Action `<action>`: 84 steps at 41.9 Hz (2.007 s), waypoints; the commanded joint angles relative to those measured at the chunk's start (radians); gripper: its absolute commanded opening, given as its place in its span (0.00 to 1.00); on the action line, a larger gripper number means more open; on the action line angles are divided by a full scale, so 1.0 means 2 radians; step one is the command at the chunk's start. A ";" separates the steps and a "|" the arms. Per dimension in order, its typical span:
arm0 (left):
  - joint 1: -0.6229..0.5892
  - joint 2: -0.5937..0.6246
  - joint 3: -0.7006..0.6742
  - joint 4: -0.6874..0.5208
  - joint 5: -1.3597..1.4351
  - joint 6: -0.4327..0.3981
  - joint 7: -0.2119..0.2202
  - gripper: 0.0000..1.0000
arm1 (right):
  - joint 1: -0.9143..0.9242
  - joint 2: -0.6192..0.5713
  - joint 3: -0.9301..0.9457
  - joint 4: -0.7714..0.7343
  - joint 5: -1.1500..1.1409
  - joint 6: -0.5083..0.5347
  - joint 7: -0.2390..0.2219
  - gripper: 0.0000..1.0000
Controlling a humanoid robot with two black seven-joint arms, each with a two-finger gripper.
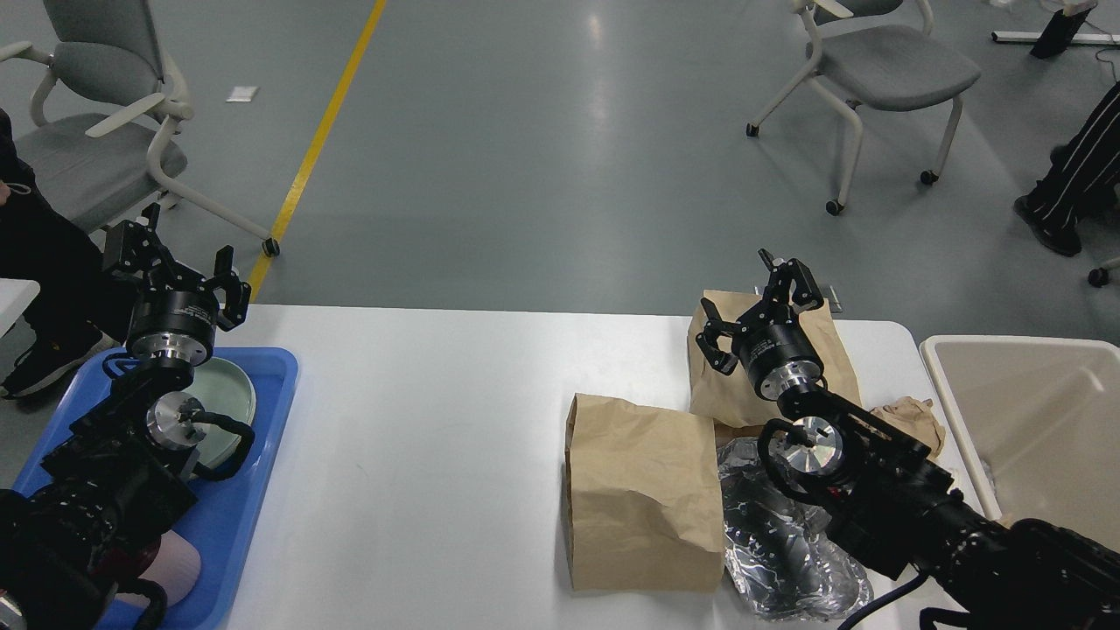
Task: Tidy desktop
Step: 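Raise the right gripper away from the paper bag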
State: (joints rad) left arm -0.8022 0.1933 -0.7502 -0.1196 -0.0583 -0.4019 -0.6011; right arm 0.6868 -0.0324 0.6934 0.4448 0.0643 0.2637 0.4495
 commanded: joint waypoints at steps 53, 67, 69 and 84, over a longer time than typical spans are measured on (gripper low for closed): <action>0.000 0.000 0.000 0.000 0.000 0.000 0.000 0.97 | 0.034 -0.094 0.005 0.000 0.000 0.002 -0.002 1.00; 0.000 0.000 0.000 0.000 0.000 0.000 0.000 0.97 | 0.032 -0.128 0.010 -0.001 0.001 -0.001 -0.002 1.00; 0.000 0.000 0.000 0.000 0.000 0.000 0.000 0.97 | 0.032 -0.128 0.011 -0.001 0.000 -0.001 -0.002 1.00; 0.000 0.000 0.000 0.000 0.000 0.000 -0.001 0.97 | 0.010 -0.128 0.011 -0.001 0.000 -0.001 -0.002 1.00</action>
State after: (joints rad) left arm -0.8022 0.1933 -0.7501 -0.1197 -0.0583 -0.4019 -0.6028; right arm 0.7284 -0.2887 0.7149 0.4417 0.0649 0.2607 0.4461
